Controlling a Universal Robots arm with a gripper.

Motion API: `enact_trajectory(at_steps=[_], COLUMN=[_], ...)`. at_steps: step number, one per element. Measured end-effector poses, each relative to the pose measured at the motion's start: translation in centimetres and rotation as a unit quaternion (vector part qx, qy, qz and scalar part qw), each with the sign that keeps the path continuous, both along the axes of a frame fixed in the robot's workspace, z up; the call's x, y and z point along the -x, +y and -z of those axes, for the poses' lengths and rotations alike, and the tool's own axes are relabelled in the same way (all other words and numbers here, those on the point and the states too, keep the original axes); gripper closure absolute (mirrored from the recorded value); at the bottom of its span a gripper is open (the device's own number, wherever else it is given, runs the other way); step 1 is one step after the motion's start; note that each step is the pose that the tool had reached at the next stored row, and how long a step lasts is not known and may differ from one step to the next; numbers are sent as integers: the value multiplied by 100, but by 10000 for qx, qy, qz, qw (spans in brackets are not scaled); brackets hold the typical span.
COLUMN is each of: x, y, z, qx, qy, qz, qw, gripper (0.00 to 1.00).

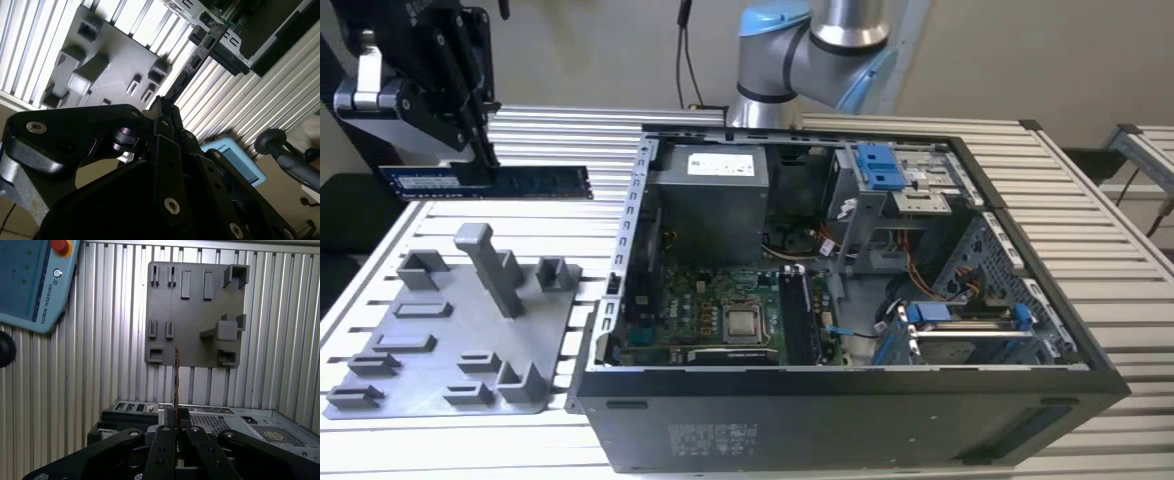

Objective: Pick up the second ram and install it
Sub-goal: 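Pick up the second ram and move it above second insertion slot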

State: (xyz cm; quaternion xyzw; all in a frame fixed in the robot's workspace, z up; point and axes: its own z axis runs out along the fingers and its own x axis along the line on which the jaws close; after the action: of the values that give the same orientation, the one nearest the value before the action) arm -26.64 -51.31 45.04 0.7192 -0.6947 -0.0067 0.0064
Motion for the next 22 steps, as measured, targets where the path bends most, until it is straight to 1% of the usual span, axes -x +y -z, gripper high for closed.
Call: enact_trajectory(at_steps=[10, 22], x=[-53, -95], y=[0, 0], z=[1, 0], qx=[0, 0], qy=[0, 0], qz=[0, 0], qw=[10000, 10000], gripper=[86, 86])
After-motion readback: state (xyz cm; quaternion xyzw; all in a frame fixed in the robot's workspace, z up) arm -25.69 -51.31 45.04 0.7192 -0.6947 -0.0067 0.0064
